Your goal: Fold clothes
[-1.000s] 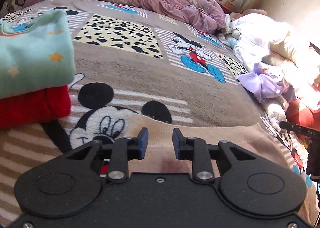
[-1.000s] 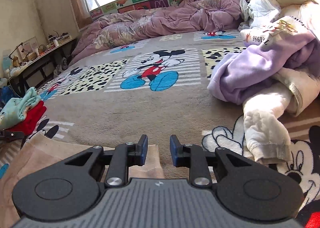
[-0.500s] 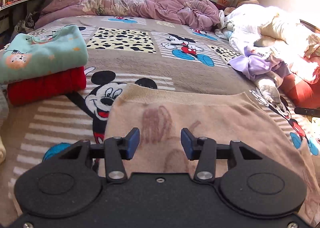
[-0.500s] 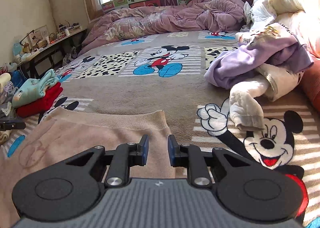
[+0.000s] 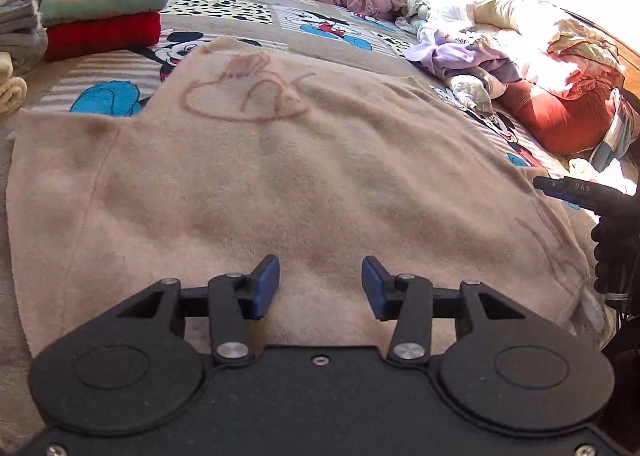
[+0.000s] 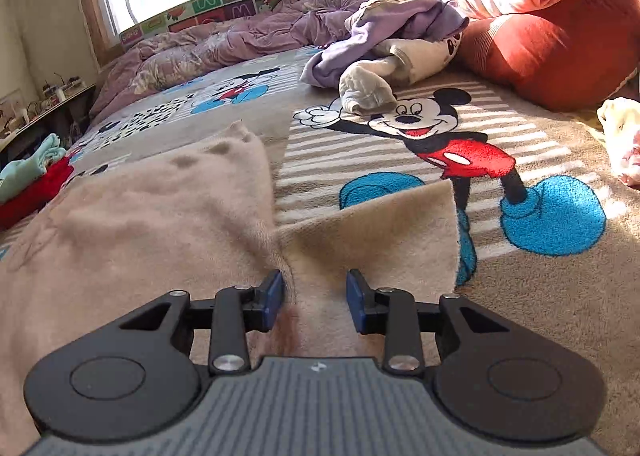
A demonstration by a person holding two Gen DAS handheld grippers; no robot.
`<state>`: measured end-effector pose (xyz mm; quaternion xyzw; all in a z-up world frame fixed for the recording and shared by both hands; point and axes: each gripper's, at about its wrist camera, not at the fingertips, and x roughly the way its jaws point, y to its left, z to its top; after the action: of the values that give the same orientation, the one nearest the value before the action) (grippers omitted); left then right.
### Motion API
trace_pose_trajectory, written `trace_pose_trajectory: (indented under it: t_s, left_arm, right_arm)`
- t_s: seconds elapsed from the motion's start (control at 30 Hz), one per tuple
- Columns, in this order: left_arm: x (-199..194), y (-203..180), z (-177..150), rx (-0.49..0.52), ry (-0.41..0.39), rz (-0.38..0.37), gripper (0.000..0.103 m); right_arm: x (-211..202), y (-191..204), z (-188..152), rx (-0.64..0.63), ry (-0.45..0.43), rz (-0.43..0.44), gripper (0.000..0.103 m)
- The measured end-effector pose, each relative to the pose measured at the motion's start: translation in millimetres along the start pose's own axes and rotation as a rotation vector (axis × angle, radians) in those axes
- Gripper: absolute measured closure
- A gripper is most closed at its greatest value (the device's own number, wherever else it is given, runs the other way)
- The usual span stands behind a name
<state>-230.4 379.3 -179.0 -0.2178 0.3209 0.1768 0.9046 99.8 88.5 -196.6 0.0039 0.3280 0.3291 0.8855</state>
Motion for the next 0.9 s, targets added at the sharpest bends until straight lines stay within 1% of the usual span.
trace_pose_trajectory:
  t_s: [0.07, 0.13, 0.2, 0.23, 0.27, 0.3, 0.33, 0.37, 0.4, 0.43, 0.47, 0.5, 0.53, 0.6, 0.63, 0.7, 0.77, 0.87, 0.9]
  left_arm:
    - [-1.0, 0.1, 1.2, -0.014, -0.011, -0.001, 0.059]
    - [-1.3, 0.6, -1.5, -0.019, -0.007, 0.008, 0.059]
    - [-1.5, 2.0, -4.9, -0.024, -0.002, 0.014, 0.059]
    - [-1.7, 3.2, -6.9, -0.028, 0.0, 0.017, 0.059]
    - [-2.1, 4.5, -9.0, -0.032, 0.002, 0.021, 0.059]
    - [-3.9, 6.5, -11.7, -0.041, 0.0, 0.018, 0.059]
    - [-4.9, 7.3, -12.8, -0.042, -0.001, 0.015, 0.059]
    - [-6.3, 7.7, -14.2, -0.039, -0.004, 0.013, 0.059]
    - [-6.5, 7.9, -14.9, -0.037, -0.005, 0.013, 0.059]
    - [-6.6, 8.0, -15.5, -0.035, -0.006, 0.013, 0.059]
    - [-5.8, 7.7, -16.4, -0.032, -0.006, 0.014, 0.058]
    - [-5.4, 7.2, -16.9, -0.03, -0.007, 0.016, 0.058]
    - [-5.0, 6.7, -17.4, -0.027, -0.007, 0.017, 0.058]
    - [-5.3, 6.0, -17.9, -0.031, -0.009, 0.019, 0.058]
    - [-5.4, 5.6, -18.1, -0.032, -0.01, 0.02, 0.058]
    - [-6.2, 4.8, -18.5, -0.036, -0.012, 0.022, 0.058]
    - [-9.9, 3.8, -18.9, -0.044, -0.021, 0.019, 0.058]
    - [-16.4, 2.5, -19.8, -0.055, -0.036, 0.006, 0.058]
    - [-18.1, 2.1, -20.5, -0.057, -0.038, -0.001, 0.058]
  right_arm:
    - [-3.9, 9.3, 7.4, -0.028, -0.021, 0.067, 0.064]
    - [4.3, 11.2, 17.1, 0.007, -0.011, 0.119, 0.064]
    - [23.8, 3.0, 23.9, 0.047, 0.02, 0.108, 0.064]
    - [36.5, -6.6, 24.4, 0.076, 0.057, 0.072, 0.064]
    - [45.3, -17.8, 24.8, 0.115, 0.081, 0.05, 0.068]
    - [46.5, -32.3, 25.0, 0.173, 0.078, 0.058, 0.068]
    - [47.6, -46.7, 25.1, 0.23, 0.075, 0.066, 0.073]
    - [47.4, -58.1, 26.4, 0.266, 0.074, 0.054, 0.098]
    - [43.0, -63.6, 29.1, 0.265, 0.069, 0.017, 0.101]
    - [35.9, -71.5, 30.3, 0.287, 0.04, 0.01, 0.099]
    - [28.6, -82.1, 29.9, 0.337, 0.014, 0.013, 0.088]
    - [22.3, -92.1, 28.2, 0.388, -0.004, 0.008, 0.079]
    - [16.2, -100.5, 25.5, 0.426, -0.019, -0.003, 0.076]
    - [5.1, -112.8, 17.9, 0.487, -0.053, -0.009, 0.063]
    - [1.3, -114.1, 13.0, 0.497, -0.068, 0.003, 0.06]
    - [-5.7, -115.3, 3.8, 0.51, -0.099, 0.031, 0.06]
    - [-8.3, -105.7, -1.5, 0.476, -0.108, 0.084, 0.06]
    - [-13.3, -83.2, -7.8, 0.406, -0.104, 0.129, 0.06]
    - [-15.6, -75.6, -8.1, 0.389, -0.102, 0.166, 0.06]
